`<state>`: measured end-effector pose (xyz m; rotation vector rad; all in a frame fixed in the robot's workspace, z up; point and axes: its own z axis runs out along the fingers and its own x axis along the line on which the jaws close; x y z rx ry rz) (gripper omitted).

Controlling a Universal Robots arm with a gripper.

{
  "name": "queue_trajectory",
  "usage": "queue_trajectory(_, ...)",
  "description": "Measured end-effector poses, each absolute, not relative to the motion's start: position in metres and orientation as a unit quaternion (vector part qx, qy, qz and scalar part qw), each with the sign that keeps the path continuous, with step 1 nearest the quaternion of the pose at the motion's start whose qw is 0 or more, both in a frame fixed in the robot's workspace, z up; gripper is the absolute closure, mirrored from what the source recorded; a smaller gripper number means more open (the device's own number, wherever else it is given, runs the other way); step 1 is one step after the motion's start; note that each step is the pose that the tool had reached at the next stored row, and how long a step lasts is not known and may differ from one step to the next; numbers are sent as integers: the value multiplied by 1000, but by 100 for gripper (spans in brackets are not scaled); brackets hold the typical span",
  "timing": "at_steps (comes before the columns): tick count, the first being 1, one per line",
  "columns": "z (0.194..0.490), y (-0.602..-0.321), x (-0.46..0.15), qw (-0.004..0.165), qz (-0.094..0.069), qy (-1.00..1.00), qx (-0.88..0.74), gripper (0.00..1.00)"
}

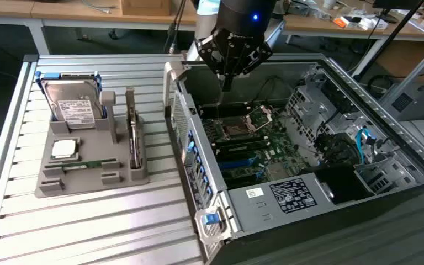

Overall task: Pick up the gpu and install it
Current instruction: 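Reach for the gpu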

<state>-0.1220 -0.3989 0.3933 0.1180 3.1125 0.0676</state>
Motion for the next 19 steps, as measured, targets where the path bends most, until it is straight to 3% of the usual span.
queue_trajectory(19,393,-399,-127,13,22,999,38,89)
